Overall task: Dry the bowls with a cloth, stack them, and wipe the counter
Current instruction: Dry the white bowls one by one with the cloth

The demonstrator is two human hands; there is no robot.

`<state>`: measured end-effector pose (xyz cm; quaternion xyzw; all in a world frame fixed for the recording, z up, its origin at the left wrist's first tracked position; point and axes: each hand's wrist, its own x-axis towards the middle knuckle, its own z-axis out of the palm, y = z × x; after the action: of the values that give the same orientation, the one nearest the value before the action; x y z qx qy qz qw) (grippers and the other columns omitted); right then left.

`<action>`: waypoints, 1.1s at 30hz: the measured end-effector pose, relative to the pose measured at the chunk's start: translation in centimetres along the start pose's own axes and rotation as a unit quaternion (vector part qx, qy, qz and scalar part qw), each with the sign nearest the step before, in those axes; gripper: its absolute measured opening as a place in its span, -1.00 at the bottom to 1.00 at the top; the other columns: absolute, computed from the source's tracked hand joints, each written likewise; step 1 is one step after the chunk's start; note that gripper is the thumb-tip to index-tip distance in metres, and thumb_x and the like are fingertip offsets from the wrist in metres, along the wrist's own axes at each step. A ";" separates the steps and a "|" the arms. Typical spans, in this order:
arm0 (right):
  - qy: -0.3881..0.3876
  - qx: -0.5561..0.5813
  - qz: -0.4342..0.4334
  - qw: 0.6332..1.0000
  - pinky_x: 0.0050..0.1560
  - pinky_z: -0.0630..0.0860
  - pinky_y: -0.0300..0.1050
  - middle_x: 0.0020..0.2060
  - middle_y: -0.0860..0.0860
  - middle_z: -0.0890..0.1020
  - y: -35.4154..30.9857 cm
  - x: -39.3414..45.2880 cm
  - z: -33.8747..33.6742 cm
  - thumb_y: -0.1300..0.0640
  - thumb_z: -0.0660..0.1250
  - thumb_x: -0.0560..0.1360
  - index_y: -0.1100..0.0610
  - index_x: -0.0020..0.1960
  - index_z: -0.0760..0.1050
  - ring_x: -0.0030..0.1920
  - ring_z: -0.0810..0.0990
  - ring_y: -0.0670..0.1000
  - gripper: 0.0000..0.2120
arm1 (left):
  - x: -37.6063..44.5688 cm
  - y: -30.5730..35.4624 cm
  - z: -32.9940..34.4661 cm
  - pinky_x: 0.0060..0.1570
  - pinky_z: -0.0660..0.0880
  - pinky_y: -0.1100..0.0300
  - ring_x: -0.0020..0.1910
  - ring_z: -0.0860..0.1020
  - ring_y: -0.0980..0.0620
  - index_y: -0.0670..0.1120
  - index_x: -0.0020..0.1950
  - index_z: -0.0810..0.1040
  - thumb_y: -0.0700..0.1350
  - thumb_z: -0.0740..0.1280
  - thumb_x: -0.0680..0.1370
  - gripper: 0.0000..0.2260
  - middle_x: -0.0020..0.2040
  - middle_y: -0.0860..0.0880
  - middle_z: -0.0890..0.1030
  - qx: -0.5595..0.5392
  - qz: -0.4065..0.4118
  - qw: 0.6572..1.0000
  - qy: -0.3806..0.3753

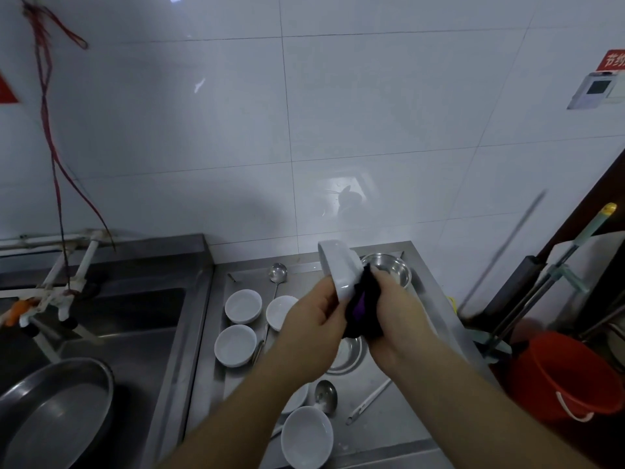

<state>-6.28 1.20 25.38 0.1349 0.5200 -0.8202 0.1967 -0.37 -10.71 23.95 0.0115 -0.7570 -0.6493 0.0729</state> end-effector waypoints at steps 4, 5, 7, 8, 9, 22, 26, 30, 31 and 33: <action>0.002 -0.090 -0.123 0.988 -0.19 0.70 -0.12 -0.11 0.02 0.77 -0.6 0.7 -0.8 -0.13 0.46 0.44 -0.09 -0.03 0.69 -0.08 0.77 0.01 -0.83 | -0.2 0.2 0.2 -0.11 0.58 0.24 -0.15 0.64 0.15 0.10 0.12 0.58 -0.03 0.27 0.72 -0.90 -0.11 0.16 0.70 0.103 0.014 0.993 -0.048; -0.008 -0.116 -0.132 0.984 -0.15 0.71 -0.07 -0.12 0.02 0.77 -1.0 0.8 -1.0 -0.19 0.49 0.34 -0.12 -0.06 0.69 -0.07 0.78 0.02 -0.76 | -0.2 0.5 0.1 -0.23 0.48 0.34 -0.28 0.56 0.18 0.12 0.04 0.55 -0.04 0.26 0.71 -0.89 -0.22 0.21 0.64 0.136 0.020 0.989 -0.056; -0.041 -0.147 -0.125 0.980 -0.09 0.72 0.00 -0.07 0.06 0.77 -1.5 1.3 -1.7 -0.21 0.58 0.24 -0.06 0.01 0.69 -0.04 0.78 0.05 -0.60 | 0.1 1.0 0.0 -0.33 0.36 0.42 -0.37 0.48 0.22 0.18 -0.09 0.44 -0.07 0.24 0.72 -0.78 -0.34 0.24 0.55 0.219 0.029 0.972 -0.076; -0.055 -0.160 -0.116 0.979 -0.06 0.73 0.07 -0.03 0.10 0.77 -1.6 1.6 -2.1 -0.17 0.62 0.24 0.00 0.07 0.67 -0.01 0.78 0.10 -0.53 | 0.3 1.1 -0.1 -0.35 0.35 0.42 -0.37 0.48 0.25 0.20 -0.12 0.40 -0.08 0.23 0.73 -0.74 -0.36 0.22 0.52 0.265 0.035 0.959 -0.094; -0.062 -0.169 -0.104 0.978 0.00 0.73 0.15 0.00 0.15 0.76 -1.6 1.8 -2.5 -0.12 0.65 0.24 0.07 0.14 0.64 0.01 0.78 0.14 -0.45 | 0.5 1.2 -0.1 -0.36 0.34 0.41 -0.36 0.48 0.26 0.20 -0.11 0.39 -0.08 0.22 0.74 -0.74 -0.36 0.18 0.49 0.306 0.042 0.944 -0.113; -0.019 -0.005 -0.031 0.999 -0.16 0.66 0.17 0.03 0.23 0.72 0.6 4.5 -10.5 0.05 0.56 0.45 0.20 0.16 0.66 -0.06 0.73 0.27 -0.65 | 2.3 -1.8 3.6 0.20 0.54 0.08 0.16 0.57 0.10 0.20 0.28 0.52 0.11 0.21 0.68 -0.79 0.17 0.13 0.64 0.346 0.051 0.932 -0.098; -0.001 0.018 0.005 1.000 0.22 0.57 0.45 0.22 0.33 0.64 1.1 6.6 -13.8 0.02 0.45 0.52 0.27 0.24 0.59 0.16 0.66 0.38 -0.60 | 4.4 -4.9 5.0 0.37 0.48 0.03 0.33 0.50 0.10 0.12 0.50 0.45 0.02 0.30 0.67 -0.63 0.36 0.14 0.51 0.225 -0.084 0.969 0.056; -0.016 0.020 0.044 0.999 -0.07 0.67 0.29 0.12 0.25 0.71 0.9 8.8 -16.9 0.02 0.51 0.40 0.15 0.13 0.71 0.04 0.71 0.29 -0.65 | 6.6 -8.6 7.4 0.30 0.60 -0.17 0.19 0.67 -0.14 -0.01 0.29 0.65 -0.09 0.27 0.70 -0.77 0.21 -0.17 0.70 0.018 -0.290 0.957 0.019; -0.018 0.018 0.054 0.998 -0.09 0.66 0.26 0.11 0.26 0.70 0.8 9.4 -17.6 0.06 0.54 0.39 0.17 0.16 0.69 0.01 0.71 0.28 -0.63 | 7.1 -9.5 8.2 0.19 0.67 -0.14 0.13 0.70 -0.17 -0.05 0.22 0.68 -0.15 0.27 0.70 -0.79 0.16 -0.24 0.71 -0.047 -0.319 0.946 0.026; -0.008 0.011 0.071 0.997 -0.07 0.65 0.26 0.09 0.27 0.70 0.7 10.9 -19.0 0.09 0.55 0.38 0.22 0.23 0.65 0.00 0.71 0.27 -0.55 | 7.9 -11.1 9.7 -0.06 0.71 0.04 0.03 0.75 -0.16 -0.13 0.19 0.69 -0.24 0.28 0.69 -0.80 0.09 -0.25 0.74 -0.135 -0.352 0.925 0.048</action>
<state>-15.30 16.18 12.18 0.1670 0.4987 -0.8107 0.2572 -10.27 -3.86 12.38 0.2987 -0.6052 -0.7275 -0.1232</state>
